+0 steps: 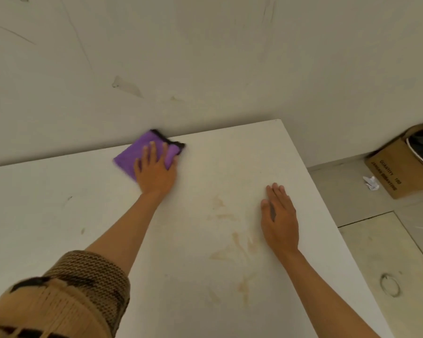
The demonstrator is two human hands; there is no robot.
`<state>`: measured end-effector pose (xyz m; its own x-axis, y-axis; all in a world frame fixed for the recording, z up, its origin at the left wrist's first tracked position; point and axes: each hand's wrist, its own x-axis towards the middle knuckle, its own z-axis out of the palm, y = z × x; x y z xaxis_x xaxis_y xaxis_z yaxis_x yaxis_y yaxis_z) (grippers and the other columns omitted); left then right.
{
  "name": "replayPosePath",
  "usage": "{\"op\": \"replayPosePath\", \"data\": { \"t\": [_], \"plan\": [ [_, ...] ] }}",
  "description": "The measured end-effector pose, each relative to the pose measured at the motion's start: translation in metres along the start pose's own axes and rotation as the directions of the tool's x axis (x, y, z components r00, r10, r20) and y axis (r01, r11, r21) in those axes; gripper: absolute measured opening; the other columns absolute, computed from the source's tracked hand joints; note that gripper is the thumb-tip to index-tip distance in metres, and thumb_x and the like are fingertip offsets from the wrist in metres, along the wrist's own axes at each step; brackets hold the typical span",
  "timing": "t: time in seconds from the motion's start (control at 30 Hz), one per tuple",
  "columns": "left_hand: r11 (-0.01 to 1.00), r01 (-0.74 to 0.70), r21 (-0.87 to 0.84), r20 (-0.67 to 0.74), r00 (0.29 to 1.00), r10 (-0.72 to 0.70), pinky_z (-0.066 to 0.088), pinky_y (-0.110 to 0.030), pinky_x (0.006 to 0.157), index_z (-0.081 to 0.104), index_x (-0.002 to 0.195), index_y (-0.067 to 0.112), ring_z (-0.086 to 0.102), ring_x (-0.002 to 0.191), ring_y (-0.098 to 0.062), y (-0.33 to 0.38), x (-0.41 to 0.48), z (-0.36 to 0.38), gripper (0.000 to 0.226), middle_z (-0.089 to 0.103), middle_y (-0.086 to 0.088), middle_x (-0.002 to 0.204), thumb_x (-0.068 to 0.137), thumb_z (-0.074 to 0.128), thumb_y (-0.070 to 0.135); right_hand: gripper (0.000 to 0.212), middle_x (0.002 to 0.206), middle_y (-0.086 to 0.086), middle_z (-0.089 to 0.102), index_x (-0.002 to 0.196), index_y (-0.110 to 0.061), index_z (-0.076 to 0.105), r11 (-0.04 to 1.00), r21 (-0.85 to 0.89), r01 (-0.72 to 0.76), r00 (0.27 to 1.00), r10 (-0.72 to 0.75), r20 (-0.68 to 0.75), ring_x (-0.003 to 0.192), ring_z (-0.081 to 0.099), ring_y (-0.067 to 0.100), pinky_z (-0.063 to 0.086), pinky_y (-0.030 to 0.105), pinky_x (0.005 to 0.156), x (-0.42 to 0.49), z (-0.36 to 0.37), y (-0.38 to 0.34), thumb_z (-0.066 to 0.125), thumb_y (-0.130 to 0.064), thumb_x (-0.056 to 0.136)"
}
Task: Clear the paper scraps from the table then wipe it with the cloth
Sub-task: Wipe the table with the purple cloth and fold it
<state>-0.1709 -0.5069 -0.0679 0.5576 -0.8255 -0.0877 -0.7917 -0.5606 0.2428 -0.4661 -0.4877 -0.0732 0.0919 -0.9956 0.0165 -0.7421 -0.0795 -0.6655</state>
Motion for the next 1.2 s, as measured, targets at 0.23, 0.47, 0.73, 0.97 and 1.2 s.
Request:
{"op": "replayPosePath", "data": {
  "t": [0.23,0.47,0.73,0.97,1.2],
  "plan": [
    [0.655,-0.719,-0.233,0.075,0.658,0.749,0.011,-0.029,0.116,0.032,0.143,0.023,0.022,0.138,-0.004,0.054,-0.029,0.015,0.065,0.031,0.01,0.148,0.088,0.021,0.056,0.05,0.15,-0.008,0.032,0.141,-0.018,0.04,1.0,0.008,0.026,1.0,-0.026,-0.016,0.14,0.016,-0.001,0.01,0.022,0.116,0.001,0.002,0.003,0.032,-0.035,0.094],
    [0.978,-0.11,-0.18,-0.083,0.992,0.096,0.005,-0.036,0.116,0.019,0.147,0.01,0.013,0.144,-0.019,0.024,0.025,0.007,0.058,0.021,-0.006,0.155,0.099,0.031,0.04,0.046,0.147,-0.018,0.029,0.139,-0.023,0.042,0.999,0.038,0.006,0.999,-0.005,-0.035,0.138,0.012,-0.009,0.007,0.017,0.116,0.0,0.0,0.002,0.032,-0.032,0.095],
    [0.894,-0.397,-0.209,0.086,0.903,0.421,0.0,-0.028,0.115,0.014,0.148,0.017,0.007,0.144,-0.012,0.147,0.033,0.028,0.057,0.014,0.0,0.157,0.099,0.03,0.04,0.045,0.145,-0.017,0.034,0.136,-0.023,0.047,0.991,0.132,0.019,0.996,-0.008,-0.085,0.138,0.018,-0.008,0.01,0.017,0.115,0.001,0.003,0.008,0.032,-0.034,0.095],
    [0.718,-0.511,-0.472,0.346,0.642,0.684,0.008,-0.026,0.113,0.025,0.145,0.029,0.014,0.143,-0.016,0.178,-0.025,0.022,0.05,0.023,0.006,0.154,0.098,0.034,0.044,0.041,0.138,-0.004,0.048,0.125,-0.017,0.057,0.934,0.358,-0.023,0.992,0.065,-0.107,0.132,0.038,0.005,0.025,0.021,0.112,-0.002,-0.003,0.008,0.034,-0.015,0.092],
    [0.887,-0.137,-0.442,0.207,0.946,0.249,0.038,-0.04,0.1,0.053,0.127,0.012,0.05,0.119,-0.034,0.074,-0.012,-0.005,0.076,0.054,-0.015,0.131,0.083,0.032,0.071,0.028,0.117,-0.006,0.065,0.11,-0.015,0.068,0.769,0.62,-0.155,0.984,0.174,0.031,0.111,0.055,-0.003,0.039,0.009,0.096,-0.003,-0.035,0.007,0.046,-0.006,0.094]
  ]
}}
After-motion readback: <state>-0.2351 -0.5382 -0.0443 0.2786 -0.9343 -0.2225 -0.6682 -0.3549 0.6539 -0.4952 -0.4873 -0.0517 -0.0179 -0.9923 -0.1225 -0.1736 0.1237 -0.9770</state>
